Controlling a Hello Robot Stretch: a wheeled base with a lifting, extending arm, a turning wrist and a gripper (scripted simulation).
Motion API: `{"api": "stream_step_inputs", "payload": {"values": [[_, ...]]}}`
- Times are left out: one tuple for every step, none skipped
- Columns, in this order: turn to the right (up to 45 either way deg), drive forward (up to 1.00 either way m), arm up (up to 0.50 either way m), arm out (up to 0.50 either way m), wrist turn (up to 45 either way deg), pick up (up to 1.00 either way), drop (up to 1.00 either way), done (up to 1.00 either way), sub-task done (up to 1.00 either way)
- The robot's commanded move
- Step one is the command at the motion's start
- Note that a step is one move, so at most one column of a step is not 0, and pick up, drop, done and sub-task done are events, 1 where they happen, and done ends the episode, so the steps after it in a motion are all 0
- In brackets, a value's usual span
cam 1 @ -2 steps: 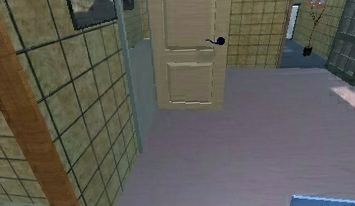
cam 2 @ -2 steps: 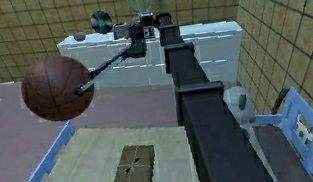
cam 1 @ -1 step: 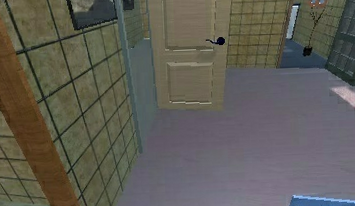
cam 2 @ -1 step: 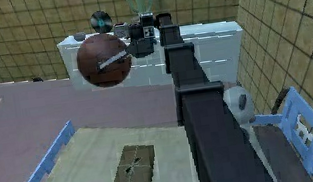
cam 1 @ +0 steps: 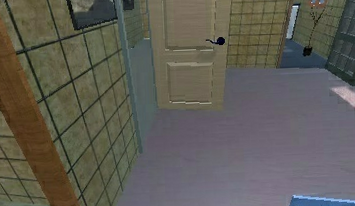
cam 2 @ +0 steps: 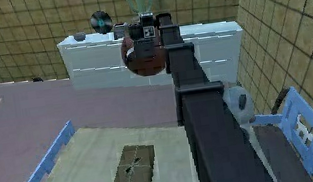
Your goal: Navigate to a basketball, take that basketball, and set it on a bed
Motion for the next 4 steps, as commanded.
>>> {"api": "stream_step_inputs", "payload": {"values": [[0.0,0.00,-0.40,0.00,0.0,0.00,0.00,0.00,0.00],[0.0,0.00,-0.32,0.00,0.0,0.00,0.00,0.00,0.00],[0.0,0.00,0.00,0.00,0.0,0.00,1.00,0.00,0.00],[0.0,0.00,0.10,0.00,0.0,0.00,0.00,0.00,0.00]]}}
